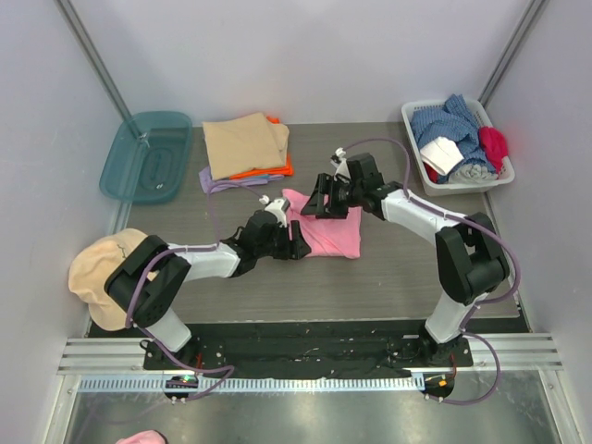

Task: Fold and stack the t-shirts
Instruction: Fold the tshirt

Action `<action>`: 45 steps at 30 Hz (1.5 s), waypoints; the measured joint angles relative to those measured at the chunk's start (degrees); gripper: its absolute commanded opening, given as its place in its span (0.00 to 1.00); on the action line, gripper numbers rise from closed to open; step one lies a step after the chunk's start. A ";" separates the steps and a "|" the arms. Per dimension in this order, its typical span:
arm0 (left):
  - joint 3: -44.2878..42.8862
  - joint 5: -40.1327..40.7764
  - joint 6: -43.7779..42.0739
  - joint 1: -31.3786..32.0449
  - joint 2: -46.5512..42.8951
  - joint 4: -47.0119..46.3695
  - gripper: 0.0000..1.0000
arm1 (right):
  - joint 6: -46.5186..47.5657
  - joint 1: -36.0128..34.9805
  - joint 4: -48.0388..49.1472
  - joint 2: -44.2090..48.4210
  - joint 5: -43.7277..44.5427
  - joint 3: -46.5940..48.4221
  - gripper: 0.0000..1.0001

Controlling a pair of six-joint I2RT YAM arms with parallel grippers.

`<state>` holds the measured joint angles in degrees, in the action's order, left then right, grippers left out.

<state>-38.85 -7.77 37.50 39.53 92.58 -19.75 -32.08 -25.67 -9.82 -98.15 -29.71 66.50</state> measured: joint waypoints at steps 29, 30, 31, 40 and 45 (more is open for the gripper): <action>2.54 2.14 0.07 0.11 -0.46 -2.82 0.61 | -1.01 3.96 6.58 -19.39 1.92 10.56 0.66; 2.67 2.21 0.07 0.09 -0.59 -2.84 0.61 | -1.03 4.26 6.58 -20.20 1.90 11.17 0.66; 2.80 2.29 0.07 0.09 -0.70 -2.86 0.61 | -1.03 4.55 6.58 -21.00 1.79 11.80 0.66; 3.98 2.67 0.09 0.09 -1.40 -3.37 0.60 | -0.85 5.55 6.36 -23.28 0.85 14.78 0.66; 4.63 2.69 0.31 0.09 -1.88 -3.26 0.60 | 0.46 6.43 5.99 -23.37 1.62 16.59 0.66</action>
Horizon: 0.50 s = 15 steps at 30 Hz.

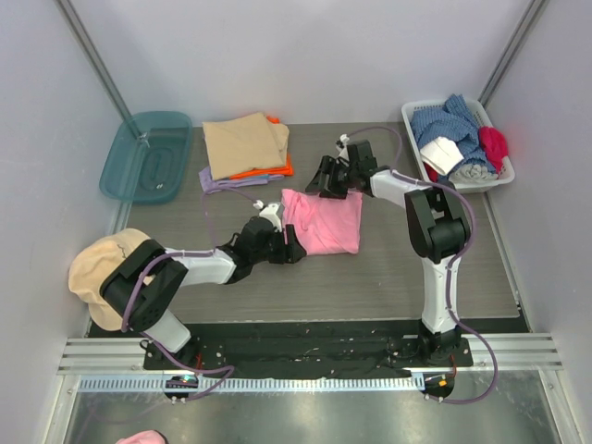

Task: Fold and stack the t-shirts
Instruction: Fold the tshirt

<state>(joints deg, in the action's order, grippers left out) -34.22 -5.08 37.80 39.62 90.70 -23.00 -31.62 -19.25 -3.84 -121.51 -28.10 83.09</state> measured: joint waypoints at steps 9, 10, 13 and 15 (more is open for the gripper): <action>0.35 0.04 0.59 -0.02 -0.94 1.11 0.60 | 2.89 2.58 -3.85 6.43 4.48 -0.92 0.66; 0.35 0.02 0.59 -0.02 -0.96 1.18 0.60 | 2.91 2.73 -4.11 8.76 4.83 -2.45 0.66; 0.35 0.00 0.57 -0.04 -0.96 1.40 0.60 | 2.86 2.73 -4.46 16.04 5.14 -7.30 0.67; 0.33 -0.04 0.57 -0.04 -0.96 1.42 0.60 | 2.78 2.67 -4.28 20.98 4.94 -10.78 0.67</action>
<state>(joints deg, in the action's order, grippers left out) -33.89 -5.13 38.37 39.57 89.73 -21.58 -28.84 -16.58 -8.12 -100.53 -23.16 72.31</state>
